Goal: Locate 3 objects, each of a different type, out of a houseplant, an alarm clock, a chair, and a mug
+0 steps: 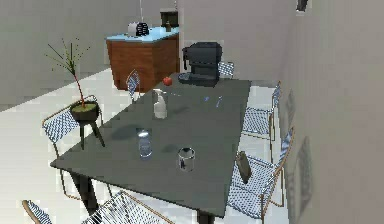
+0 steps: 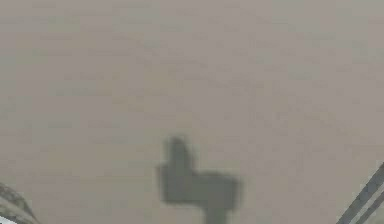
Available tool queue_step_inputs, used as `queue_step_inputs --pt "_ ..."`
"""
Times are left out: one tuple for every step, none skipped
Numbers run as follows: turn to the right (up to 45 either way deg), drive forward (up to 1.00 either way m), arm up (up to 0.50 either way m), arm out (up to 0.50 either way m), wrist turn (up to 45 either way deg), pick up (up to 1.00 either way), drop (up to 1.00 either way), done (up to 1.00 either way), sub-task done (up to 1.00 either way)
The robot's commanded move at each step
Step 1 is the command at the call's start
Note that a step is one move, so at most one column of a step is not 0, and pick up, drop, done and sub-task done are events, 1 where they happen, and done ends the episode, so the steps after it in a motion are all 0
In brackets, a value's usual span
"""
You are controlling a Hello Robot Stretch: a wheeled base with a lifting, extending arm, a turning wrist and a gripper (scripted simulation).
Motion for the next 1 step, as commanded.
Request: queue_step_inputs --pt "0.0 0.00 0.00 0.00 0.0 0.00 0.00 1.00 0.00"
